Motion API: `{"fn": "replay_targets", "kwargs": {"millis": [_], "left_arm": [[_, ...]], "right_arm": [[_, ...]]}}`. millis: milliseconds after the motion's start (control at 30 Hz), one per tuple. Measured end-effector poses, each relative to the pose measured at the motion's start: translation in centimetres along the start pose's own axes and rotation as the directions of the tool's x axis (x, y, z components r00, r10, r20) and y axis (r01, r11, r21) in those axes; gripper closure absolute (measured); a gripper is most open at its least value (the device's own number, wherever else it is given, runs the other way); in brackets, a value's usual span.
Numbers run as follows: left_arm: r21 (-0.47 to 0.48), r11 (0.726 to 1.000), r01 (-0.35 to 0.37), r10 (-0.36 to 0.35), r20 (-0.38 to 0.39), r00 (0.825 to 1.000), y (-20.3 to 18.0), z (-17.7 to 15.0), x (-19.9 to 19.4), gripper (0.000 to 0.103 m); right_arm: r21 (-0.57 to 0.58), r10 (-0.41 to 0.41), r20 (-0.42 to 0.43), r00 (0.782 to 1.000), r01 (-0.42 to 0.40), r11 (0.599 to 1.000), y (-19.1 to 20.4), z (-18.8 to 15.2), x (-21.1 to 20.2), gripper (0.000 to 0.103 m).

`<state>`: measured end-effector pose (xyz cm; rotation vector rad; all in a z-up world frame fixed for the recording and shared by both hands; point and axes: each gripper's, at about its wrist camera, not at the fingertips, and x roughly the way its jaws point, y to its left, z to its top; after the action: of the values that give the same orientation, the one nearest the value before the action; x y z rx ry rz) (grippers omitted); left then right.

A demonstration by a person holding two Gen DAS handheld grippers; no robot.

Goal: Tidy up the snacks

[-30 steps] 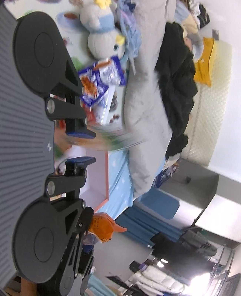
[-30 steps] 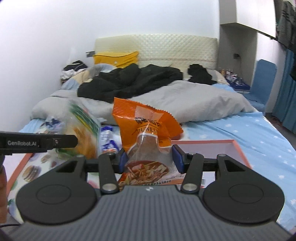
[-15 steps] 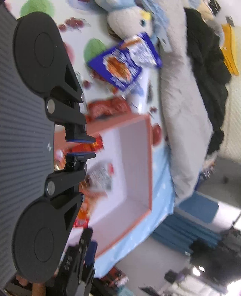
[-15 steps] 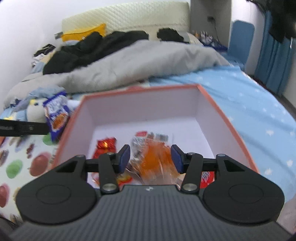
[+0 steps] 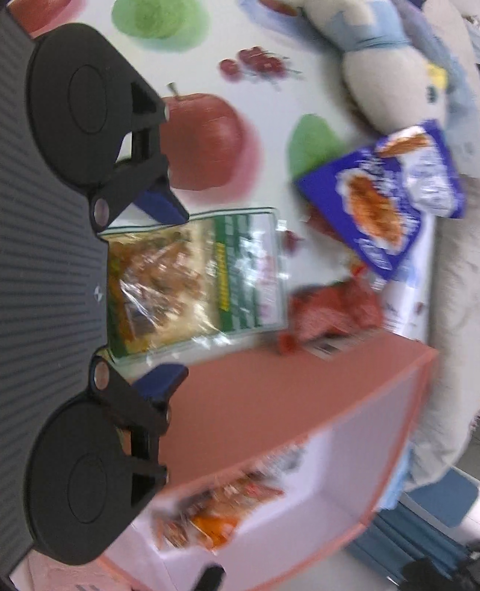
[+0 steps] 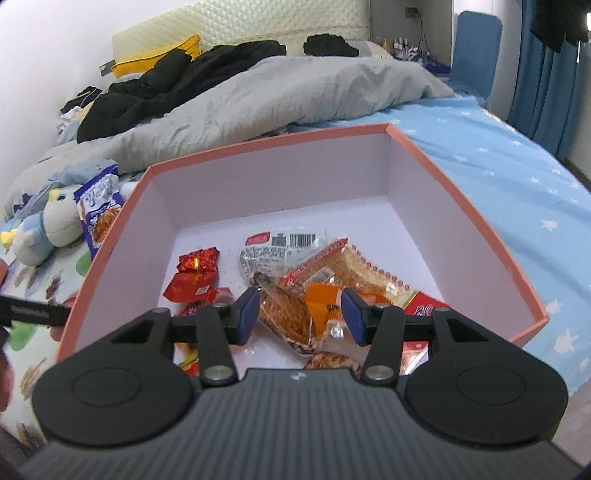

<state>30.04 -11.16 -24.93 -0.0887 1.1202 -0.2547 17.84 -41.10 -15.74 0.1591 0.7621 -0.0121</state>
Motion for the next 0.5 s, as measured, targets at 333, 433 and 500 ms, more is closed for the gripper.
{"fn": "replay_targets", "kwargs": {"millis": [333,433,500], "left_arm": [[0.072,0.990,-0.118,0.118,0.004,0.993,-1.2,-1.2,2.6,0.013],[0.092,0.987,-0.134,0.133,0.018,0.991,-1.4,-1.5,2.6,0.015],[0.111,0.983,-0.143,0.141,0.026,0.990,-1.8,-1.7,2.5,0.019]], "right_arm": [[0.048,-0.016,0.012,1.000,0.015,0.999,-0.7,-0.9,-0.7,0.024],[0.049,-0.024,0.017,1.000,0.023,0.999,-0.7,-0.8,-0.9,0.023],[0.053,-0.023,0.019,1.000,0.022,0.998,-0.7,-0.8,-0.9,0.023]]}}
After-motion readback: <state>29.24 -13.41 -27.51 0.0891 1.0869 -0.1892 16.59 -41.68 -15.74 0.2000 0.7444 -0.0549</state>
